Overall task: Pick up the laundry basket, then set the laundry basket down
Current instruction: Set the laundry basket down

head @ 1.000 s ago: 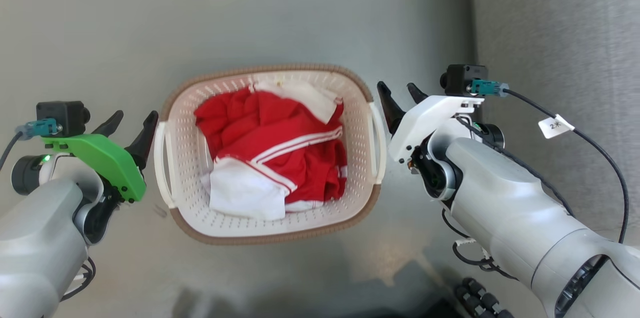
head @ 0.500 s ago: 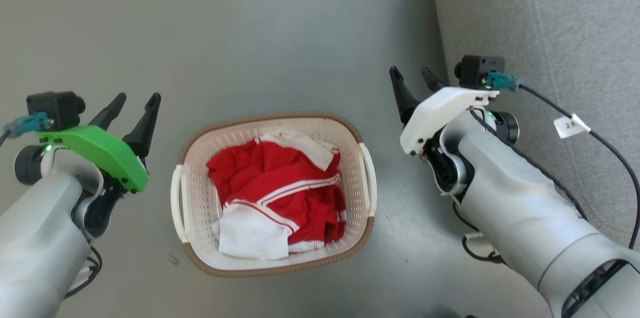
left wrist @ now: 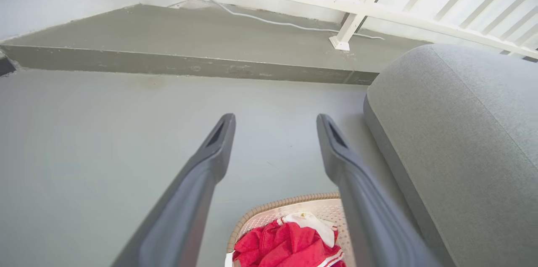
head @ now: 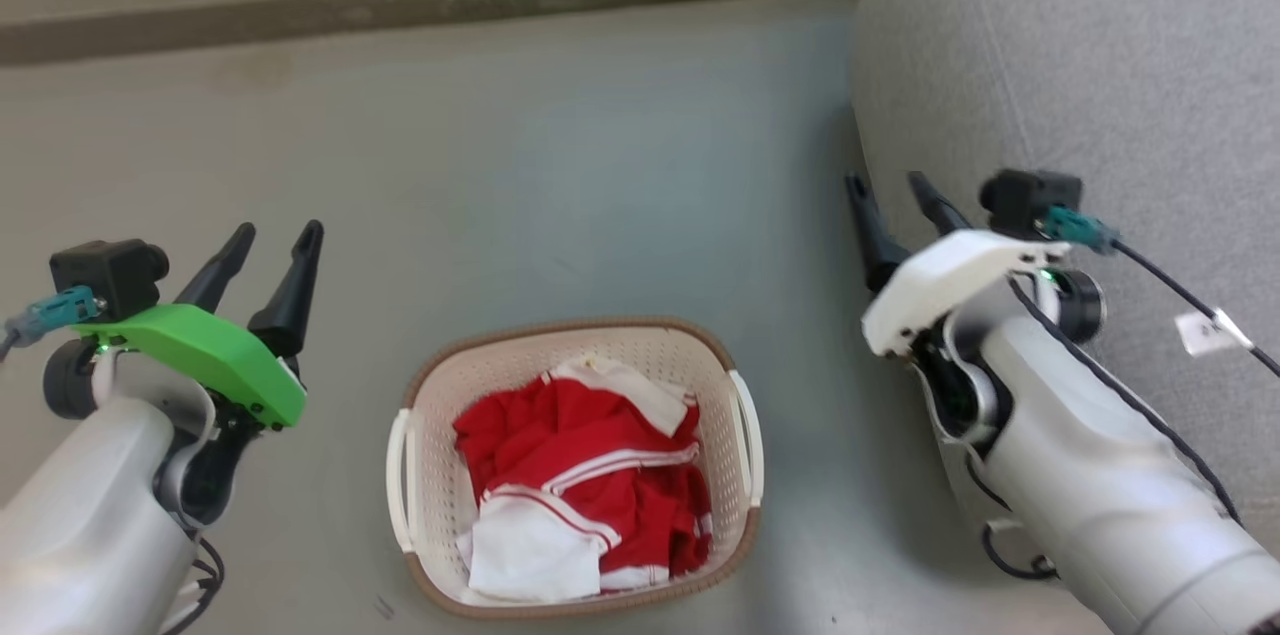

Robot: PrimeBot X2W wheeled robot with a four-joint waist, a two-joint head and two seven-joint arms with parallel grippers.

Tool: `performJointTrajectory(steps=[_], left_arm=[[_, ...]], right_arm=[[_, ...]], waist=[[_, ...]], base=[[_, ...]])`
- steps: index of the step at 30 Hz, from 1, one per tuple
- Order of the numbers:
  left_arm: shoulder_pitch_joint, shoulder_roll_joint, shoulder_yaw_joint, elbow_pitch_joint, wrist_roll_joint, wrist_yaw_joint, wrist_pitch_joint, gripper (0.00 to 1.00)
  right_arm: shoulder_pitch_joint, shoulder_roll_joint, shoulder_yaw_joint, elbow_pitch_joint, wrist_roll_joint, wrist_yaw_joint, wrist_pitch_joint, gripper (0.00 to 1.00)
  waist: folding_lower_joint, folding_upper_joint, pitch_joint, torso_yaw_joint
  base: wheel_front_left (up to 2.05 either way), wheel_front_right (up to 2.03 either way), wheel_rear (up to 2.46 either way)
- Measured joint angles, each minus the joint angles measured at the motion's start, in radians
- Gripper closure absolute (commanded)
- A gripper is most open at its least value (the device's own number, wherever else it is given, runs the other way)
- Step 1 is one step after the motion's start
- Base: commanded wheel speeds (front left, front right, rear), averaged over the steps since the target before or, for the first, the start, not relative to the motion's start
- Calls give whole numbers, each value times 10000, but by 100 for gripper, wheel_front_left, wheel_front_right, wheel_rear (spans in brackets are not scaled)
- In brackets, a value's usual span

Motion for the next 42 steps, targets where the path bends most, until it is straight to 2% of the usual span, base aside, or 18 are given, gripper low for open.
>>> performJointTrajectory(steps=[5,11,17,21,23,28,36,42], left_arm=[[570,-209,633,-495,675,0,0,0],[1399,-190,1649,-982,1340,23,0,0],[2004,-267,2499,-1716,1939,309,0,0],[2421,-430,3122,-2192,2284,502,-19,0],[2796,-489,3716,-2514,2619,769,-29,0],[3346,-518,4671,-3076,3080,941,-29,0],[4310,-1087,5239,-3605,3720,1041,-29,0],[4731,-1430,5568,-4038,4098,1047,-29,0]], right_arm=[[798,-247,-640,-807,-729,-2,0,0],[1446,-301,-1275,-1962,-1634,-88,0,0],[2158,-378,-1973,-3041,-2378,-105,0,0],[2681,-399,-2454,-3638,-2871,-176,0,0],[2961,-387,-2874,-4040,-3149,-194,0,0],[3475,-328,-3411,-4569,-3597,-255,0,0],[4292,-113,-3990,-5141,-4157,-265,0,0],[4521,58,-4063,-5411,-4604,-265,0,0]], waist=[[0,0,-712,143],[0,0,-1512,298],[0,0,-2050,402],[0,0,-2211,472],[0,0,-2250,499],[0,0,-2292,489],[0,0,-2334,532],[0,0,-2335,582]], base=[[0,0,0],[0,0,0],[0,0,0],[0,0,0],[0,0,0],[0,0,0],[0,0,0],[0,0,0]])
